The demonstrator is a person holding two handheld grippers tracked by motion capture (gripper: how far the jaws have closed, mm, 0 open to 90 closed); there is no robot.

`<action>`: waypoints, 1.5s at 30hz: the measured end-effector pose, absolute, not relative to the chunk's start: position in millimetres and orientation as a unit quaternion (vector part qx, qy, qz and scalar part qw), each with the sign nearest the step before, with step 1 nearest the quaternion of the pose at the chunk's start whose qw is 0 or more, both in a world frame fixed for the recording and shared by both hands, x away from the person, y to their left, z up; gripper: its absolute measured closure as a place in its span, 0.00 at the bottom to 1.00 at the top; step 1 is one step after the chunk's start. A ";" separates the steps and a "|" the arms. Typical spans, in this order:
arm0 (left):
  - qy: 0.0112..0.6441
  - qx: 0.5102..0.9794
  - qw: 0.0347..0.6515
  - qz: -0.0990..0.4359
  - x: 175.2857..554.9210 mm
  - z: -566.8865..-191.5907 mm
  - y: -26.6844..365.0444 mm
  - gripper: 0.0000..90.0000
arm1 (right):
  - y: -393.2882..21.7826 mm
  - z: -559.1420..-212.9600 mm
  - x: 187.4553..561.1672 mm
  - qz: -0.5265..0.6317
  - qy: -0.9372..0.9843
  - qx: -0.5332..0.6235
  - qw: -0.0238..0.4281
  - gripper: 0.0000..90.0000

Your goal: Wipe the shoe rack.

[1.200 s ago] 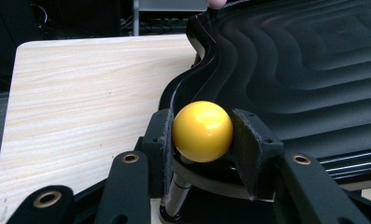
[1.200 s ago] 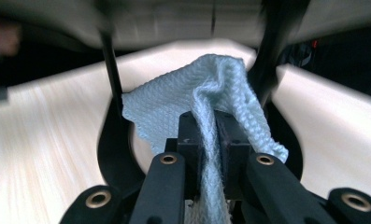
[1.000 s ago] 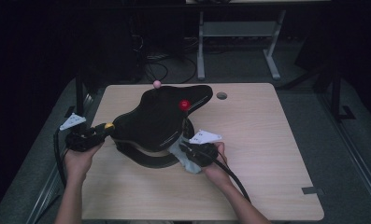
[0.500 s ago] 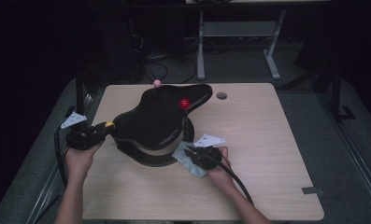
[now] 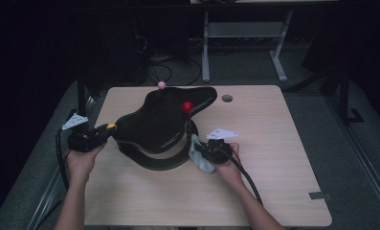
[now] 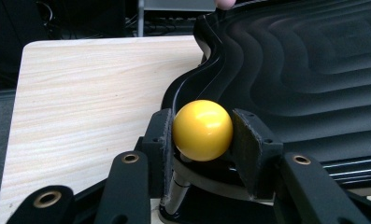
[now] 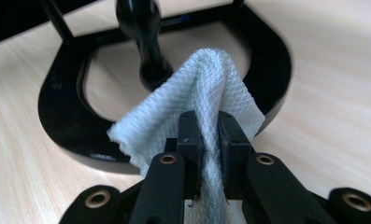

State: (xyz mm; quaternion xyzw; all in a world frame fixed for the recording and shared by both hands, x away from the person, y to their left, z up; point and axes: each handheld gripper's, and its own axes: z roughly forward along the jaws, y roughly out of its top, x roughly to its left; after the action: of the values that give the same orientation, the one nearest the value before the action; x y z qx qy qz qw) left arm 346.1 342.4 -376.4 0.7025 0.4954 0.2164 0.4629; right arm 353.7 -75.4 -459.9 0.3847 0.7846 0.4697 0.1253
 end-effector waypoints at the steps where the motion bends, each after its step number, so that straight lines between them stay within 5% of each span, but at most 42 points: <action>1: 0.495 0.703 0.462 0.217 347.0 -376.2 342.5 0.66 | -73.0 -464.5 353.9 0.465 0.788 0.386 0.119 0.90; 6: 0.497 0.704 0.458 0.219 351.5 -375.7 343.7 0.66 | -71.5 -465.3 348.2 0.474 0.786 0.381 0.115 0.90; 26: 0.499 0.703 0.457 0.219 353.3 -375.8 342.8 0.66 | -97.3 -343.5 319.2 0.599 0.707 0.311 0.213 0.90; 45: 0.497 0.705 0.458 0.216 353.7 -376.1 344.0 0.67 | -86.6 -326.9 321.5 0.610 0.705 0.291 0.217 0.90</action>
State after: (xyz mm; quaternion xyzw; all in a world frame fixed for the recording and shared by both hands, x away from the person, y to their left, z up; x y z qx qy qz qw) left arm 353.7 344.0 -376.1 0.7047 0.4970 0.2158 0.4581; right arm 321.5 -86.6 -326.9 0.2907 0.7045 0.6098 0.2174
